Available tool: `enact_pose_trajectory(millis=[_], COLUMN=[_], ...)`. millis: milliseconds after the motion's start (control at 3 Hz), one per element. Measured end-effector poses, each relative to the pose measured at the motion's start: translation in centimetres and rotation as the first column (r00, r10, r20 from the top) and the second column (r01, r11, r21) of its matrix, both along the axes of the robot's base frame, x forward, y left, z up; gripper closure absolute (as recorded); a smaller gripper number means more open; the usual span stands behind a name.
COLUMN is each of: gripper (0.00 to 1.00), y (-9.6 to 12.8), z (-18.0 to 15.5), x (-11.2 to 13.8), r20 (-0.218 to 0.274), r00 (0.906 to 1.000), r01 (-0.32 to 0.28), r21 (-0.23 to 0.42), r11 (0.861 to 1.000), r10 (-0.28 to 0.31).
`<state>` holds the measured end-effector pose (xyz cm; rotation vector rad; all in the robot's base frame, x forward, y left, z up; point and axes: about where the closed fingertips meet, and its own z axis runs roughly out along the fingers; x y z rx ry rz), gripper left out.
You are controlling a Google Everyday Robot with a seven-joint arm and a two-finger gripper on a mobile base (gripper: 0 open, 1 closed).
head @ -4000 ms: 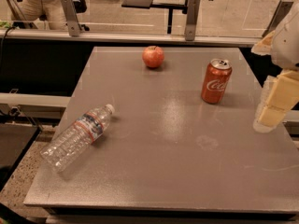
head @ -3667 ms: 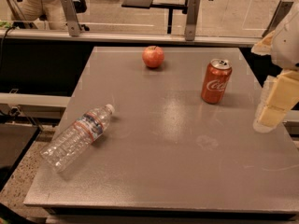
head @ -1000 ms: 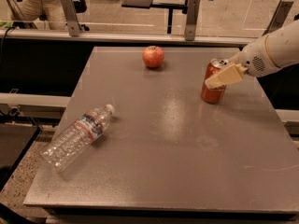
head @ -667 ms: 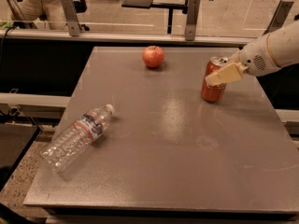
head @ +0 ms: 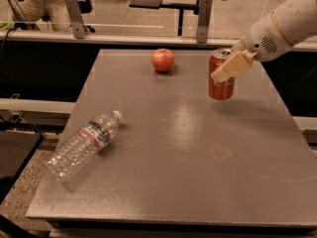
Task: Knock coke can over
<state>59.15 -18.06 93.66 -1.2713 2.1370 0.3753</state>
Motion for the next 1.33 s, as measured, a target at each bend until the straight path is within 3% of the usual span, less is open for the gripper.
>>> enact_pose_trajectory(millis=[333,667,1333], gripper=[1.0,0.98,0.5], y=[2.9,4.1,4.8], z=[0.4,-0.3,-2.6], x=[-2.8,-5.0,-6.2], r20=[-0.101,-0.179,-0.252], r00=[0.9802,0.9507,0.9229], r01=[-0.186,-0.298,-0.379], r21=[-0.179,-0.302,-0.456], r11=[0.966,0.905,0.805], r10=[0.17,0.253,0.291])
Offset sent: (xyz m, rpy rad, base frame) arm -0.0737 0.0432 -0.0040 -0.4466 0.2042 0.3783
